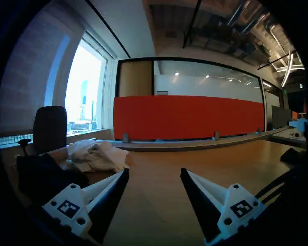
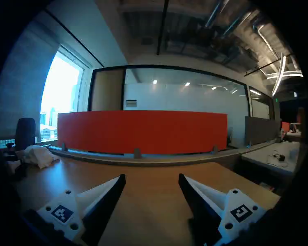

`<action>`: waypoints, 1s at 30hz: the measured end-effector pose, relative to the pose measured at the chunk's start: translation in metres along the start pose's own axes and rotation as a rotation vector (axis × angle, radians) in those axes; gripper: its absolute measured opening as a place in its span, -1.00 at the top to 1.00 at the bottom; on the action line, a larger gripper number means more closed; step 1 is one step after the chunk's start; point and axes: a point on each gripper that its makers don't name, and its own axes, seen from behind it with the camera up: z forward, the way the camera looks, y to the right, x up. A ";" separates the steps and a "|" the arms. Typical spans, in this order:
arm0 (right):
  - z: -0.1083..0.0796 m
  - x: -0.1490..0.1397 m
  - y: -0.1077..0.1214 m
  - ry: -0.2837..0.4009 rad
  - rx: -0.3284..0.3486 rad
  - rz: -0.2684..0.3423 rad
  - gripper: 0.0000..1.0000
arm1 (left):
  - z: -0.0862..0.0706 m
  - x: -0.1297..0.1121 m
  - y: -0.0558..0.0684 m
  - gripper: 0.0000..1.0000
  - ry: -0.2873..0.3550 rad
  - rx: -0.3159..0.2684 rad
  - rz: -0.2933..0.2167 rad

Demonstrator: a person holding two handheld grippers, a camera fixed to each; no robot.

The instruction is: Fold towel

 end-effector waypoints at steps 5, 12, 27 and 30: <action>0.000 -0.015 0.008 -0.003 -0.005 0.010 -1.00 | 0.000 0.000 0.000 -0.85 0.000 0.000 0.001; 0.000 -0.033 0.007 -0.010 0.005 0.006 -1.00 | 0.000 0.000 0.001 -0.85 0.001 0.000 0.000; 0.002 -0.062 0.014 -0.027 0.008 0.032 -1.00 | 0.000 -0.001 0.001 -0.86 0.001 0.000 0.000; 0.001 -0.062 0.014 -0.025 0.006 0.031 -1.00 | 0.000 -0.002 0.001 -0.85 0.001 0.000 0.000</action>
